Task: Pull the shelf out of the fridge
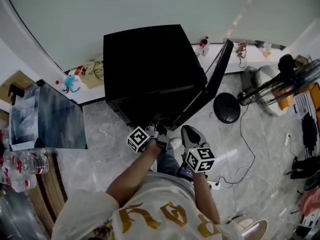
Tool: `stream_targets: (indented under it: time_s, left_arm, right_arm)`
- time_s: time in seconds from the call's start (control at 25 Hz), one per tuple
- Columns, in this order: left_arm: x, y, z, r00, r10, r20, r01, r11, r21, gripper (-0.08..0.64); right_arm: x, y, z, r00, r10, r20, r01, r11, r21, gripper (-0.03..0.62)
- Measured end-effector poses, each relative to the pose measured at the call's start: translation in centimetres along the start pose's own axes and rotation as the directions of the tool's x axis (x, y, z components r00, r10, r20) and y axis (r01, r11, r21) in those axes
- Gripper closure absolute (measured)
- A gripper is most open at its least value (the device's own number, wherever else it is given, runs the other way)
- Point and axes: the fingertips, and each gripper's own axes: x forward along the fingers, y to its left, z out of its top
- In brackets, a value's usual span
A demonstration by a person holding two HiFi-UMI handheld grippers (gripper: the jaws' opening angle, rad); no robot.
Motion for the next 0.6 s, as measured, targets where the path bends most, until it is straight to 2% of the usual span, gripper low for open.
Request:
stream_targets:
  time_s: [0.6]
  left_arm:
    - [-0.38, -0.09, -0.5, 1.0, 0.001, -0.02, -0.001, 1.0, -0.021, 0.545]
  right_arm:
    - [0.29, -0.49, 0.25, 0.999, -0.047, -0.005, 0.047, 0.999, -0.014, 0.575]
